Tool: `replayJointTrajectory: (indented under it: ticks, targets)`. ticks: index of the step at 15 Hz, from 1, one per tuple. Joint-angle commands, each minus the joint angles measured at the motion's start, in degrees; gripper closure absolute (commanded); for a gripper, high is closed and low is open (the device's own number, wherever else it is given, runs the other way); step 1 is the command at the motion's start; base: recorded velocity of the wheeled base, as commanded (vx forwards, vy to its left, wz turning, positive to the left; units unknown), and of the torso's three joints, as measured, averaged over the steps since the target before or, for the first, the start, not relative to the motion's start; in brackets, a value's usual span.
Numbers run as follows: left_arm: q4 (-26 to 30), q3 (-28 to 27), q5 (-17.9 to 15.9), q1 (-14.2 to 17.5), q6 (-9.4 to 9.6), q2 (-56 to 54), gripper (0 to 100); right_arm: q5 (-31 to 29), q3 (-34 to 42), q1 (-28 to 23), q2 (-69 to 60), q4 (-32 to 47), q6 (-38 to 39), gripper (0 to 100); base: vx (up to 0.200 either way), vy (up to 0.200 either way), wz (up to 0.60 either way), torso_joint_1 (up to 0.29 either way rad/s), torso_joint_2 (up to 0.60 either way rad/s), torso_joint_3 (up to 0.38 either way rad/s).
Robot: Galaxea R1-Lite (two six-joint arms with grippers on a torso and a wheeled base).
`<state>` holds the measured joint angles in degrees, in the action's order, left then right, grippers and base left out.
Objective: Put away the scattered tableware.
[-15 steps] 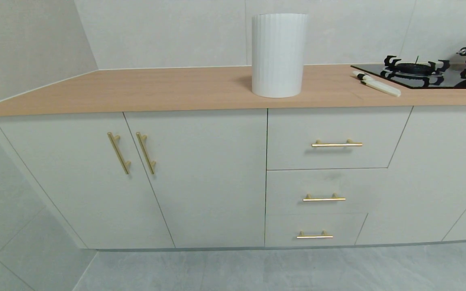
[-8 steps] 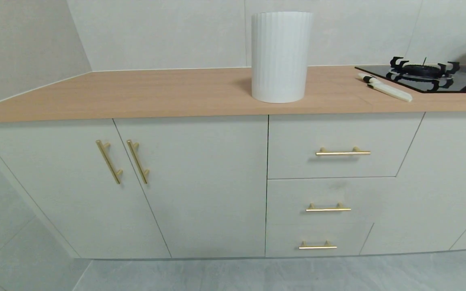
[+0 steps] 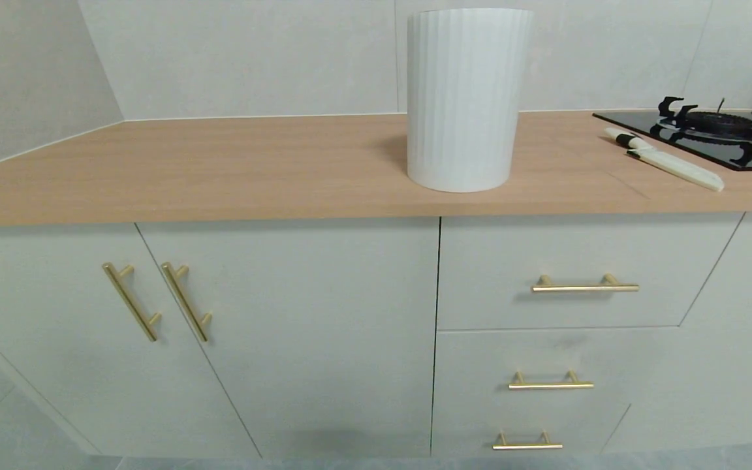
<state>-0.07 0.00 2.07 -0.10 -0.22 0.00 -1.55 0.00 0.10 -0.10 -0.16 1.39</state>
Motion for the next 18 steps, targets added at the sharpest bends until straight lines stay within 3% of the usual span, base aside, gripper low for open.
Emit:
replayJointTrajectory:
  ticks: [1, 10, 18]
  targets:
    - [0.0, 0.0, 0.0, 0.0, -0.04, 0.0, 0, 0.1, 0.0, 0.0, 0.1, 0.0, -0.1, 0, 0.2, 0.0, 0.0, 0.002, 0.0, 0.007]
    - [0.0, 0.0, 0.0, 0.1, -0.04, 0.0, 0, 0.0, 0.0, 0.0, 0.1, 0.0, 0.0, 0, 0.2, 0.0, 0.0, 0.002, 0.0, 0.003]
    - [0.0, 0.0, -0.1, 0.1, -0.13, 0.0, 0, 0.0, 0.0, 0.0, 0.1, 0.0, 0.0, 0, 0.0, 0.0, 0.0, 0.0, 0.0, 0.0]
